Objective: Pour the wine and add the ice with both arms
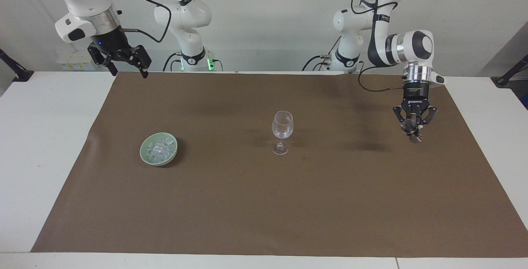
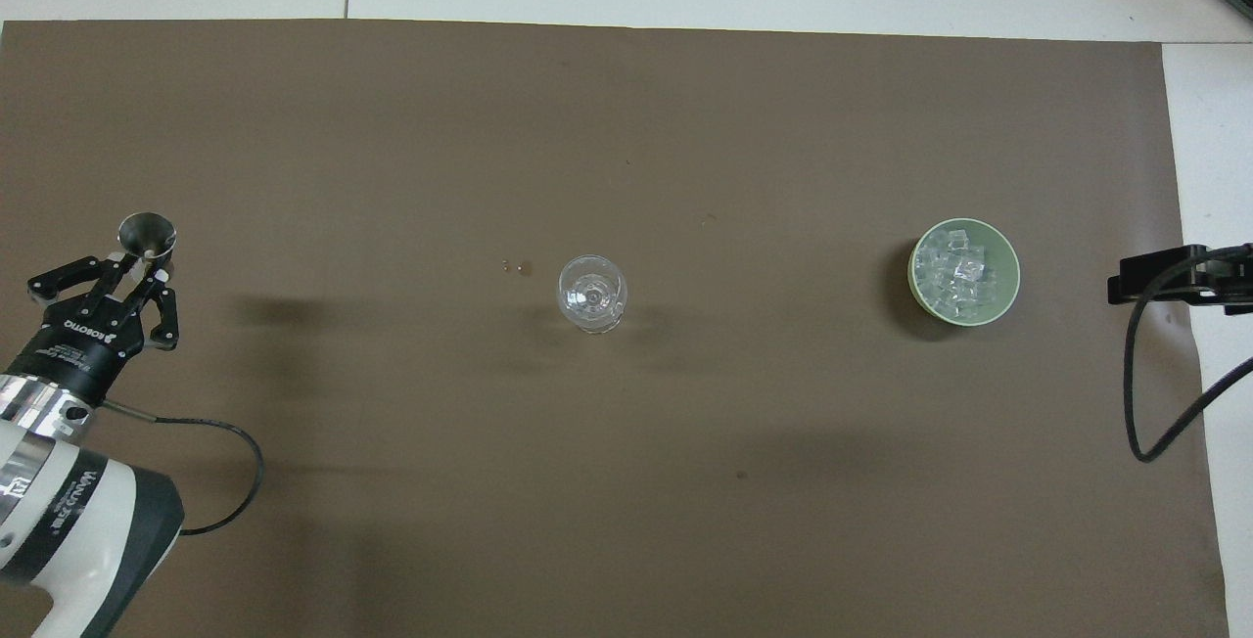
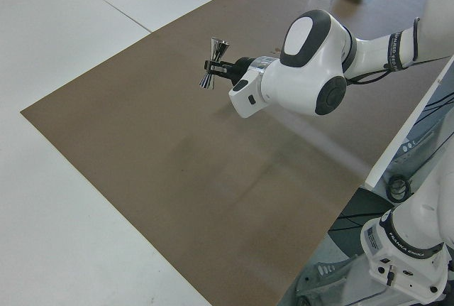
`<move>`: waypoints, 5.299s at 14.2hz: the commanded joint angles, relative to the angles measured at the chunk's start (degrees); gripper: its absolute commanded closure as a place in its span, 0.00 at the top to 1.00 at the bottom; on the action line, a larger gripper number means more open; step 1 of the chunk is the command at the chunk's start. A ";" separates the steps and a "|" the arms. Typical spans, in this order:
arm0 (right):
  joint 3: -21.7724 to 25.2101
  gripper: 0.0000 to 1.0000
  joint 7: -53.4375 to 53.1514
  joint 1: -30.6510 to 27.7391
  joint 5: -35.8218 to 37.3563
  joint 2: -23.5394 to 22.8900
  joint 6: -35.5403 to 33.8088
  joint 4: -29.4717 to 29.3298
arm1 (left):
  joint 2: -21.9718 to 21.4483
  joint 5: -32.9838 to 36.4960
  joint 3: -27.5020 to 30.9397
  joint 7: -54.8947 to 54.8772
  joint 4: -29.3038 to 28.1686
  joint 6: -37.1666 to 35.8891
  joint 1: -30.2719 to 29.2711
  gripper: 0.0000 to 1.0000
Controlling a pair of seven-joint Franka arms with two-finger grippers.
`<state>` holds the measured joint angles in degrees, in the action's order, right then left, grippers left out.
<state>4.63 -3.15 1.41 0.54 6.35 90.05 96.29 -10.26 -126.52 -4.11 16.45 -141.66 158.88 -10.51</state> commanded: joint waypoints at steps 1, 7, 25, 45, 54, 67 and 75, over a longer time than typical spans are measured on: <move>-0.06 1.00 1.22 -0.18 -0.54 1.30 0.04 1.36 | -3.02 -0.83 3.57 5.41 -5.11 -6.01 -0.57 0.00; -0.06 1.00 1.22 -0.18 -0.54 1.30 0.04 1.27 | -1.00 -0.75 6.30 9.92 -7.93 -13.66 -3.99 0.00; -0.06 1.00 1.22 -0.18 -0.54 1.30 0.04 1.27 | 12.45 -0.48 6.30 9.74 -7.67 -32.92 -13.05 0.00; -0.06 1.00 6.38 0.34 -0.10 -0.27 17.08 11.55 | 17.82 -0.57 6.22 9.92 -2.22 -32.84 -13.23 0.01; -0.06 1.00 12.73 0.26 -0.28 -8.53 34.39 19.55 | 17.82 -0.57 6.22 9.83 -2.22 -32.84 -12.87 0.23; 0.03 0.84 14.32 -0.18 -0.28 -16.54 45.29 23.85 | 17.90 -0.66 6.22 9.83 -2.13 -32.49 -12.70 1.00; 0.12 0.71 14.67 -0.89 -0.28 -16.80 45.48 25.09 | 16.06 -0.66 6.22 9.74 -2.66 -31.79 -12.35 1.00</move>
<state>5.06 9.56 1.58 0.64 -10.83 134.33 120.36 6.68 -126.54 2.20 26.03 -144.21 127.06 -22.96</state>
